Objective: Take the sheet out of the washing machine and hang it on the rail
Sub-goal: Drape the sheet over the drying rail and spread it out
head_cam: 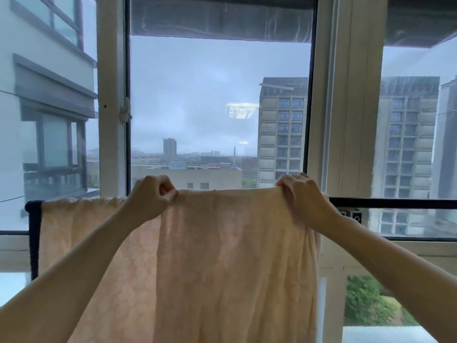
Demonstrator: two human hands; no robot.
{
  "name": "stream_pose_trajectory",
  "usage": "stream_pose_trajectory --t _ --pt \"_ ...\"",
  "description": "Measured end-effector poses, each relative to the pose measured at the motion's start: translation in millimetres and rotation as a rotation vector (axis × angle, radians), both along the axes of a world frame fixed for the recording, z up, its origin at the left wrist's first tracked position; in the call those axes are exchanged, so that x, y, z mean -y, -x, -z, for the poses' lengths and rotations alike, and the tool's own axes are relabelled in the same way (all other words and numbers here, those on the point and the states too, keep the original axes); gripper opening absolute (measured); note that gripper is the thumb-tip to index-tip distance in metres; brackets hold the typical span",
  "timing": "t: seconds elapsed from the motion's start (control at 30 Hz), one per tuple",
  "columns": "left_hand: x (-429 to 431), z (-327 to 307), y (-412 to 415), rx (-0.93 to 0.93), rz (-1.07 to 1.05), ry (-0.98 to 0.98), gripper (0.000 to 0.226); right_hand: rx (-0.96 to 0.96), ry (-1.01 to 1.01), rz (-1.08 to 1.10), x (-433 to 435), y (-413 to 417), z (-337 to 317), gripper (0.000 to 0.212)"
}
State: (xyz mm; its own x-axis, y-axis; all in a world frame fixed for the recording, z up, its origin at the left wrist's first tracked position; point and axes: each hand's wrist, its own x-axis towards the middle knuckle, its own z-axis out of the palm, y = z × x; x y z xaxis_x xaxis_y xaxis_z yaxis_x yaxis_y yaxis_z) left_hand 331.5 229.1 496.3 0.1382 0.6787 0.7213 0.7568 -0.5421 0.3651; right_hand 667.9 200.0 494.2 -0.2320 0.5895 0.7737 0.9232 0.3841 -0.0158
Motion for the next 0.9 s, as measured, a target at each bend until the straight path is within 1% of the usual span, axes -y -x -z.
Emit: stream_pose_trajectory --t 0.27,0.37,0.47,0.6,0.67,0.73,0.83,0.9 --pt "5 -2 -20 0.032 -0.100 0.037 0.024 0.000 -0.020 -0.002 2 -58 -2 0.017" --pt "6 -3 -21 0.038 -0.134 0.042 0.019 0.003 -0.014 0.010 5 -67 -5 0.017" --pt "6 -4 -19 0.033 -0.118 0.071 0.016 0.006 0.029 0.003 8 -64 -12 0.019" --pt "12 -11 -12 0.084 0.005 0.113 0.009 0.049 0.069 0.003 12 -33 -19 0.018" --pt "17 -13 -6 0.069 0.057 0.150 0.007 0.053 0.067 -0.037 14 -7 -19 0.017" --pt "20 -13 -1 0.060 0.070 0.171 0.006 0.079 0.064 -0.109 15 24 -18 0.021" --pt "20 -11 4 0.069 0.053 0.146 0.009 0.101 0.077 -0.207 14 67 -17 0.025" --pt "18 -10 8 0.069 0.045 0.122 0.009 0.131 0.084 -0.227 8 86 -14 0.022"
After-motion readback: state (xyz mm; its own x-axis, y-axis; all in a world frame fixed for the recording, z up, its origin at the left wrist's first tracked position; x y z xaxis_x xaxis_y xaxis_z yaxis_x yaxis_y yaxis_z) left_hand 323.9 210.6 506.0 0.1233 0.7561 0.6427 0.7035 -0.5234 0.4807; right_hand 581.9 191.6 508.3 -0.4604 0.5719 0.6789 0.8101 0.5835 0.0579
